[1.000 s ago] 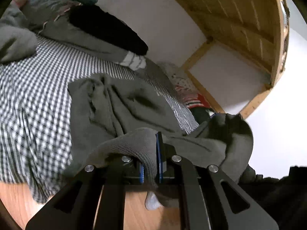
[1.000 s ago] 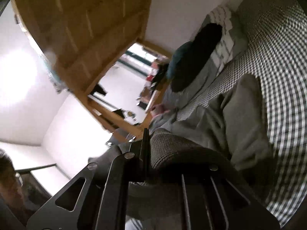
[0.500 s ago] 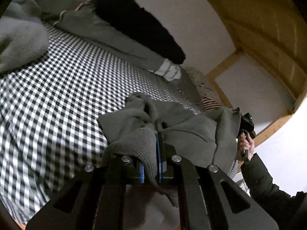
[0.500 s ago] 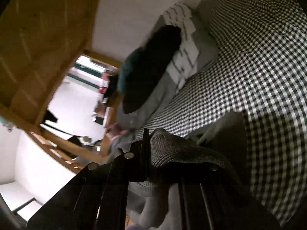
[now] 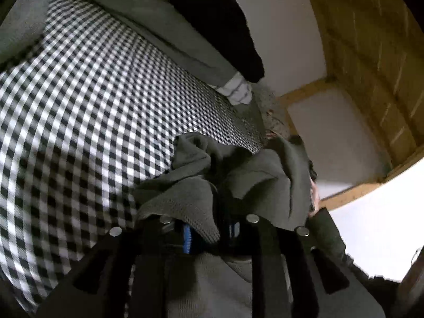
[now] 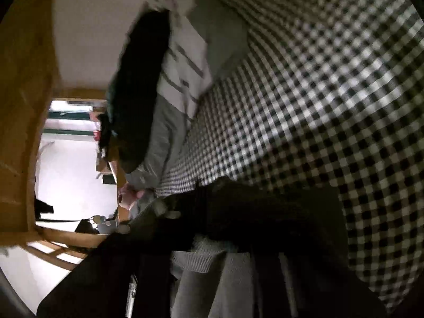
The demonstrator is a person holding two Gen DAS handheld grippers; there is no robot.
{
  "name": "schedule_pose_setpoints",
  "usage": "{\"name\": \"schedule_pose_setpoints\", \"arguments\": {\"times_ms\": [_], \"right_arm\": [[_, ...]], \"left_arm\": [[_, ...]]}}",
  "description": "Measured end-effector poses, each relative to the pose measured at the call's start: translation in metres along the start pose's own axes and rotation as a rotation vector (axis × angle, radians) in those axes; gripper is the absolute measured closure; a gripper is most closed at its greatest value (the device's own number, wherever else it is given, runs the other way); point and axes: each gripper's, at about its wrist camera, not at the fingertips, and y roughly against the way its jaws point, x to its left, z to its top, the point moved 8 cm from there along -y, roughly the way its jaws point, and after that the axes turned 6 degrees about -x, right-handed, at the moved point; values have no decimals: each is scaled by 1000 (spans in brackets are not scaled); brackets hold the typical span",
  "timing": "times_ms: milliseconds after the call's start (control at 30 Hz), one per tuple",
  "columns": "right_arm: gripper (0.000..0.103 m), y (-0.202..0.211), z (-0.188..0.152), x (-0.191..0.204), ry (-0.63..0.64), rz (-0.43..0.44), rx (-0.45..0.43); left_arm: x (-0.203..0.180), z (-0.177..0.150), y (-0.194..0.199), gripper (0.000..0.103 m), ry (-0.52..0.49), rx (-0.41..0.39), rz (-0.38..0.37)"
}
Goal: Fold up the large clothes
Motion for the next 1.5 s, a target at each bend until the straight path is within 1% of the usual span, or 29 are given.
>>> {"name": "schedule_pose_setpoints", "arguments": {"times_ms": [33,100,133,167,233,300,367,400,467,533,567,600,633,667,733,767,833,867,900,933,967,1000,1033,1067,1167,1267,1333,1433,1500], "right_arm": [[20,-2,3,3,-11,15,-14],[13,-13,7,5,-40,-6,-17],[11,-17,8,5,-47,-18,-24],[10,-23,10,8,-45,-31,-27],[10,-29,12,20,-17,-21,-37],[9,-29,14,38,5,31,-42],[7,-22,14,62,59,80,-41],[6,-18,13,69,83,91,-37],[4,-7,14,86,144,92,-42],[3,-2,13,95,180,83,-23],[3,-3,13,97,194,75,-4],[3,-5,13,95,204,55,11],[3,-7,13,92,208,36,20],[3,-9,13,88,212,12,28],[3,-15,13,74,230,-43,46],[3,-16,12,69,234,-49,50],[3,-17,12,61,236,-44,47],[3,-16,13,57,236,-41,45],[3,-15,13,53,235,-41,44],[3,-14,13,50,237,-44,48],[3,-12,14,47,242,-51,52],[3,-11,14,43,252,-58,52],[3,-10,15,42,259,-56,55],[3,-8,15,41,265,-52,58],[3,-7,13,40,291,-36,79],[3,-2,13,41,316,-28,86],[5,4,20,42,292,-6,52],[10,8,41,30,193,-18,-47],[10,0,48,12,178,-99,-77]], "left_arm": [[-4,3,1,79,-32,4,-14],[-14,7,5,62,-97,20,-30],[-21,8,8,29,-126,32,-54],[-28,8,8,6,-151,59,-89],[-27,18,15,5,-199,15,-13],[-21,26,18,5,-154,-7,-27],[-11,37,23,5,-170,-86,73],[-12,40,26,5,-186,-106,82],[-26,43,31,5,-232,-157,50],[-45,39,31,5,-261,-167,-24],[-50,35,26,5,-267,-144,-45],[-53,25,11,5,-271,-72,-32],[-50,18,-5,5,-277,-13,13],[-43,9,-27,5,-319,59,105],[-24,5,-58,5,-405,122,290],[-10,9,-69,5,-405,130,383],[11,20,-86,5,-332,126,479],[17,23,-97,6,-260,144,449],[18,25,-104,6,-240,158,420],[16,26,-111,21,-250,166,396],[12,27,-116,41,-272,174,363],[7,29,-120,51,-277,178,324],[2,31,-123,69,-273,181,292],[-2,33,-125,75,-276,182,280],[-10,39,-123,78,-268,159,262],[-8,60,-90,87,-184,61,190],[0,71,-61,92,-105,-38,146],[29,73,-37,93,-30,-90,193],[42,68,-36,93,-8,-78,215]]}}
